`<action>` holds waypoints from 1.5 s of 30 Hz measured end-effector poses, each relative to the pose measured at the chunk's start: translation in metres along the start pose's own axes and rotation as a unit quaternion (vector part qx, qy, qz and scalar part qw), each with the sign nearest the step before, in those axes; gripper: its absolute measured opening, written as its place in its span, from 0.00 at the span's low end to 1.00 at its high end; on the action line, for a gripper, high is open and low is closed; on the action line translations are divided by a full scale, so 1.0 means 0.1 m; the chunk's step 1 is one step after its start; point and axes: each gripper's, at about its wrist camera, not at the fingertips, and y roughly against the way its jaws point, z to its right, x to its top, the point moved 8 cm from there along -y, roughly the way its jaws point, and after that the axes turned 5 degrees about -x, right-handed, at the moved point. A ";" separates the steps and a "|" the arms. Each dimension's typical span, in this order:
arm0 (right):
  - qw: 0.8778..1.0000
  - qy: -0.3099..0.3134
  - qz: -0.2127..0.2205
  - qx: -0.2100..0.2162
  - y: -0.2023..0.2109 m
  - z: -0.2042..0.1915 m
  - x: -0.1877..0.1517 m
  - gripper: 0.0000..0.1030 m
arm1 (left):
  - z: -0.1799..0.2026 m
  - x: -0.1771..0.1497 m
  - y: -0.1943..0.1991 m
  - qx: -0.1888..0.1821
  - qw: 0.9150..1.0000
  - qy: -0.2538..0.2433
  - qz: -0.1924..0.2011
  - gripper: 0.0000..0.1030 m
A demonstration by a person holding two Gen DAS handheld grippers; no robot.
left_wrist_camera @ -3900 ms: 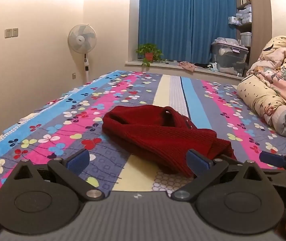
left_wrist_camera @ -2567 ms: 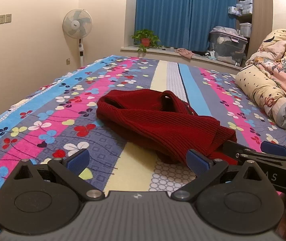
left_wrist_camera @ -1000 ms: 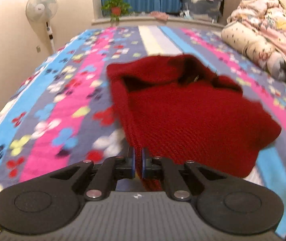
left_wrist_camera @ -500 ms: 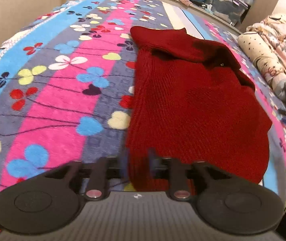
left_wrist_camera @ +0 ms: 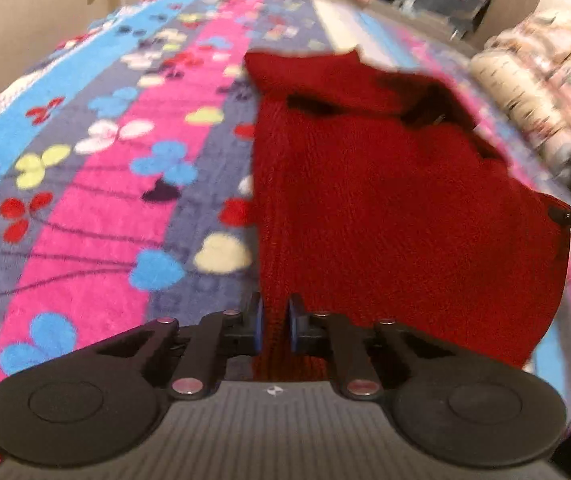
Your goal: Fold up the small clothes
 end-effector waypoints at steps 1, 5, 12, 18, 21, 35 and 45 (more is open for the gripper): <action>1.000 -0.008 0.019 0.005 0.21 0.01 0.10 0.16 | 0.03 0.02 0.09 -0.012 1.000 -0.001 0.014 0.11; 0.995 -0.037 0.087 0.014 1.29 0.18 0.33 0.16 | 0.10 0.03 0.60 -0.068 0.995 0.002 0.075 0.11; 0.992 0.058 -0.105 -0.026 1.45 0.43 -0.60 0.23 | -0.03 -0.42 0.62 -0.032 0.999 -0.029 -0.008 0.12; 0.990 0.031 -0.112 -0.077 1.04 0.67 -0.74 0.27 | 0.03 -0.33 0.52 -0.024 0.999 -0.025 -0.007 0.13; 0.992 0.060 -0.104 -0.035 0.81 0.44 -0.71 0.31 | 0.25 -0.30 0.38 -0.037 0.997 -0.065 -0.016 0.13; 0.982 0.181 0.018 -0.052 -0.29 -0.12 -0.14 0.46 | 0.45 -0.16 -0.27 0.019 0.992 -0.107 -0.060 0.34; 0.947 0.296 0.109 -0.063 -0.97 -0.46 0.32 0.59 | 0.30 -0.06 -0.59 0.039 0.992 -0.076 -0.093 0.40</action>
